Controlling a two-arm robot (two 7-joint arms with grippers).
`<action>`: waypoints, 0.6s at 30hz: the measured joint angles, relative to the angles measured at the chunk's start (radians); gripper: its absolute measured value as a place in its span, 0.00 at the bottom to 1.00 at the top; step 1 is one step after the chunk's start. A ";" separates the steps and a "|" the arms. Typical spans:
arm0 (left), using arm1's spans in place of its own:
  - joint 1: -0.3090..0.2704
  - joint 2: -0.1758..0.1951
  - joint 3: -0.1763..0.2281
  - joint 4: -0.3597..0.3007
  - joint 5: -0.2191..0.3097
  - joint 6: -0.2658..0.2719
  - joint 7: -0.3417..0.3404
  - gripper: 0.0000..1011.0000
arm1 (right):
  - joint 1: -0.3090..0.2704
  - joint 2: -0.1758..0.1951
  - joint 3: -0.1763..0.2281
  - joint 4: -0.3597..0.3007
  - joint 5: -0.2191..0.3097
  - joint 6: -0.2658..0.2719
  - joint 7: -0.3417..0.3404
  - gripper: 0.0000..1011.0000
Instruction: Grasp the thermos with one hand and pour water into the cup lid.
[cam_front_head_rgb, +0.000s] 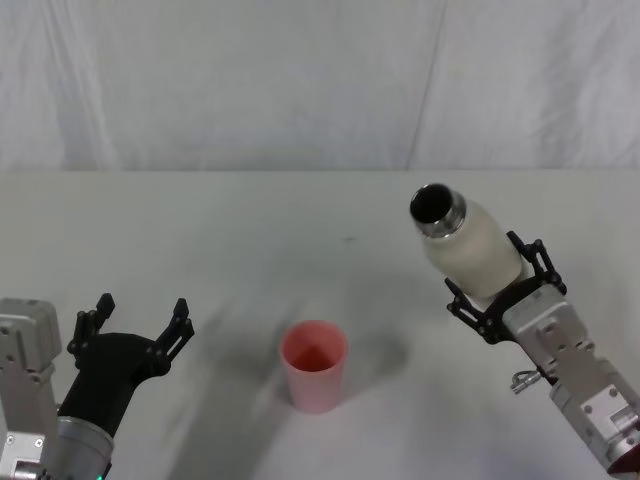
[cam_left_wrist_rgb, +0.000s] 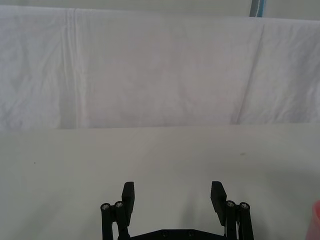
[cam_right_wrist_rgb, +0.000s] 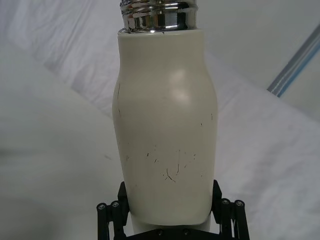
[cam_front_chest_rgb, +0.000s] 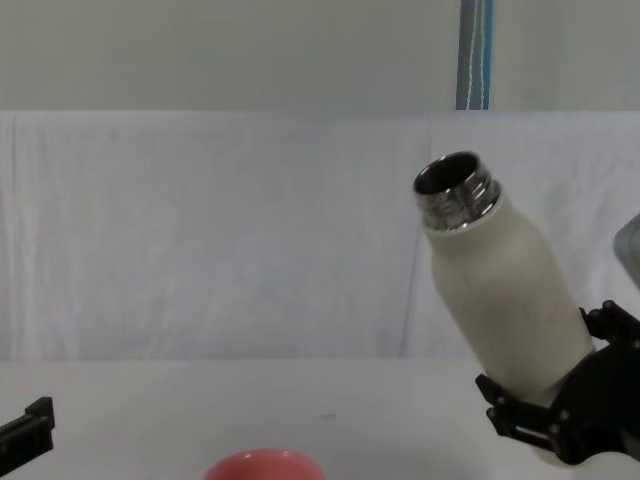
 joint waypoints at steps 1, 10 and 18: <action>0.000 0.000 0.000 0.000 0.000 0.000 0.000 0.99 | 0.000 0.001 -0.002 0.001 -0.009 -0.002 -0.003 0.95; 0.000 0.000 0.000 0.000 0.000 0.000 0.000 0.99 | 0.010 0.012 -0.034 0.026 -0.097 -0.023 -0.025 0.95; 0.000 0.000 0.000 0.000 0.000 0.000 0.000 0.99 | 0.016 0.011 -0.043 0.042 -0.146 -0.028 -0.058 0.95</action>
